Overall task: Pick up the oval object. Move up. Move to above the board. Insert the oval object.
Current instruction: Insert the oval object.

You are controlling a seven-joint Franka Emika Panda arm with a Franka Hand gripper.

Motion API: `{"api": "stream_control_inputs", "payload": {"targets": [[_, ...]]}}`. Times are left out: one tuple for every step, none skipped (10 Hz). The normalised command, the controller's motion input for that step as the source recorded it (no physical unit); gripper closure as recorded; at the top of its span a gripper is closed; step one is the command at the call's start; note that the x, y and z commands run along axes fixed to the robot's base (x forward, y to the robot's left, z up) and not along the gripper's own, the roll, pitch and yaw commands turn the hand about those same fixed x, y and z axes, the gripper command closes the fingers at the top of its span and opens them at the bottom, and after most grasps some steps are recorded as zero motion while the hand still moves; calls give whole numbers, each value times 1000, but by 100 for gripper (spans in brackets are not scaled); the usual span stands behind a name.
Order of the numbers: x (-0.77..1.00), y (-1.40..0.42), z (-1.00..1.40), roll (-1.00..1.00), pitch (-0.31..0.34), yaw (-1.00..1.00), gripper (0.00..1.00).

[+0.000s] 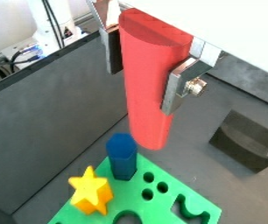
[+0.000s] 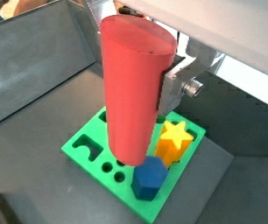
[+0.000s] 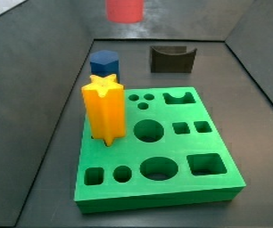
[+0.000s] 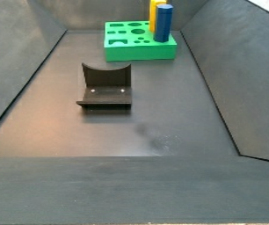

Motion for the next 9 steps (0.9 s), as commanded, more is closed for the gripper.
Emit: {"api": "stream_control_inputs", "payload": {"targets": [[0,-380,-51,-36,-50,246,100],[80,-386,-103,-81,-24,291,100],[123,-403,-200,-103,-26,300,100],[154,-414,-309,-124,-31,303,100],[191,-440,-363,-116,-29,291,100],[217,-469,-406,-103,-30,269,100],[197,-474,-431,-109,-57,240,100],[137,-483,-400,-80,-79,231,100],[0,-403,-286,61,-64,180,100]]}}
